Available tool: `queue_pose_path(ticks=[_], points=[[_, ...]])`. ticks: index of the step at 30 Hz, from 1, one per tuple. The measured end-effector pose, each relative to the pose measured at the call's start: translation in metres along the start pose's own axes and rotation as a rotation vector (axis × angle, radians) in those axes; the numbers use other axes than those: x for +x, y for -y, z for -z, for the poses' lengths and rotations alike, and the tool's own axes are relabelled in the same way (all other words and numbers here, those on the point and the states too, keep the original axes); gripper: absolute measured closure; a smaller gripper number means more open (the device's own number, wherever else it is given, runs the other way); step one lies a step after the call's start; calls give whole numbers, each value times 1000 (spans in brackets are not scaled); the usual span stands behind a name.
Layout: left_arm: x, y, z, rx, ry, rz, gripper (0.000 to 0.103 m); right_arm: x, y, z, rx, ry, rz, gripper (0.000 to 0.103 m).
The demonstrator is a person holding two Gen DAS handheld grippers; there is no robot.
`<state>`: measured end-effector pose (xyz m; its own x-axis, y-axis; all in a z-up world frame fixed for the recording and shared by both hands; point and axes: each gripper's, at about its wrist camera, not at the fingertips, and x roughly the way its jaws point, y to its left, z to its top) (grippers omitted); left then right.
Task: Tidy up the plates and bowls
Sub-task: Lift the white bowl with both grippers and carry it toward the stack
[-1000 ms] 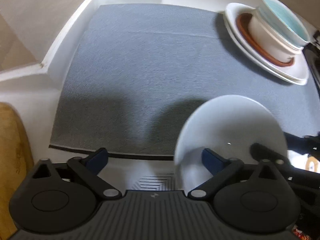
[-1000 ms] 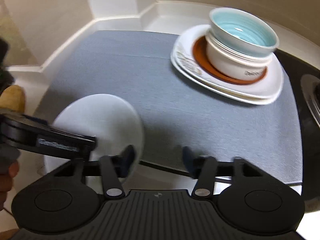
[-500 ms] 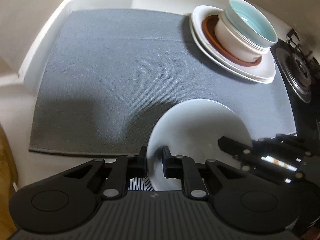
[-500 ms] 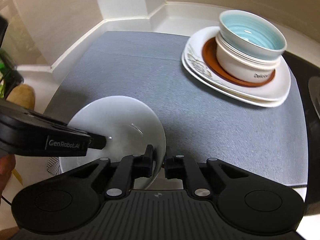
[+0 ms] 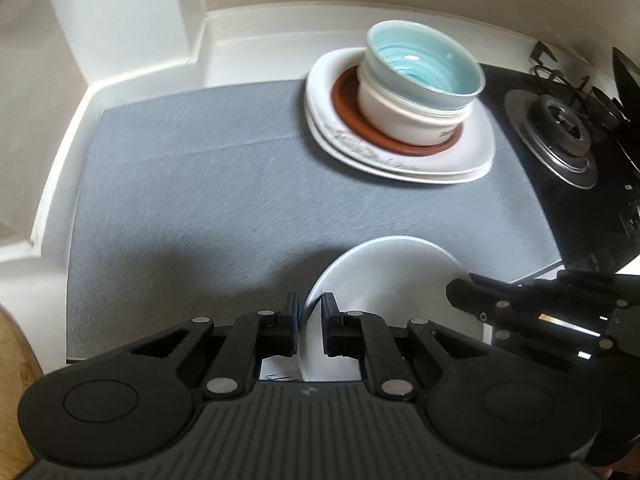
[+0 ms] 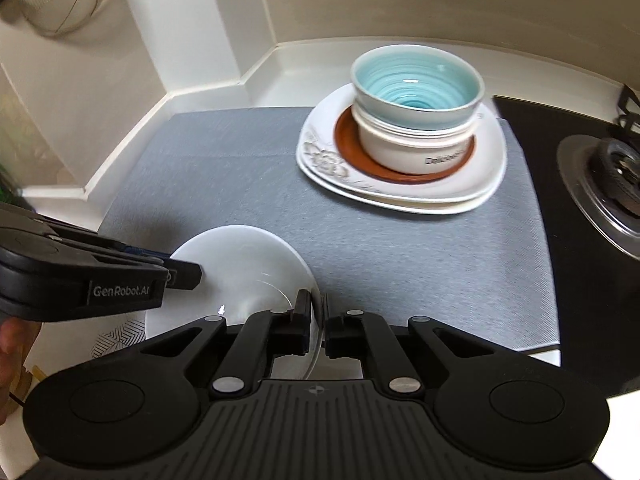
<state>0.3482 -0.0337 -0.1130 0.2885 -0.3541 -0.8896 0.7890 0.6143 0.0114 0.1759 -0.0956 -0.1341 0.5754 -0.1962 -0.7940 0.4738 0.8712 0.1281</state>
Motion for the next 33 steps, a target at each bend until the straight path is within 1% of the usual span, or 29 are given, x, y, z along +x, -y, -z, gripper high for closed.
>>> queue_pose_path(ticks=[9, 10, 11, 13, 14, 15, 16, 19, 21, 22, 24, 27, 29, 30, 31, 32, 33], points=[[-7, 36, -6, 70, 30, 6, 92, -20, 27, 6, 47, 41, 17, 95], [-9, 39, -8, 74, 38, 10, 94, -22, 29, 7, 51, 45, 20, 95], [-11, 41, -9, 77, 49, 20, 101, -24, 31, 7, 52, 47, 22, 95], [-15, 45, -14, 68, 47, 124, 103, -27, 34, 7, 58, 52, 16, 96], [-16, 52, -16, 81, 52, 141, 103, -29, 34, 6, 60, 57, -3, 96], [-16, 61, -17, 115, 73, 124, 103, -30, 32, 5, 56, 61, -16, 96], [-15, 68, -17, 145, 88, 104, 103, -30, 27, 4, 34, 68, -8, 96], [-9, 70, -21, 130, 69, 135, 103, -20, 16, 2, -55, 83, 87, 99], [-8, 63, -20, 126, 87, 105, 103, -13, 25, 1, -12, 68, 106, 99], [-7, 58, -19, 113, 83, 95, 103, -11, 30, 1, 10, 61, 103, 99], [-5, 44, -19, 77, 73, 73, 103, -6, 38, 3, 39, 46, 111, 98], [-8, 17, -21, 19, 76, 31, 103, -5, 40, 5, 48, 53, 109, 98], [-2, 0, -23, -24, 65, 11, 99, -3, 40, 4, 49, 52, 109, 97], [2, -7, -24, -40, 49, 12, 96, -3, 40, 3, 47, 51, 107, 97], [7, -12, -24, -55, 29, 24, 89, -3, 41, 2, 47, 49, 104, 97], [11, -15, -23, -63, 14, 47, 77, -2, 42, 1, 48, 47, 99, 97], [15, -15, -23, -65, -1, 73, 71, -2, 44, 1, 53, 45, 92, 97]])
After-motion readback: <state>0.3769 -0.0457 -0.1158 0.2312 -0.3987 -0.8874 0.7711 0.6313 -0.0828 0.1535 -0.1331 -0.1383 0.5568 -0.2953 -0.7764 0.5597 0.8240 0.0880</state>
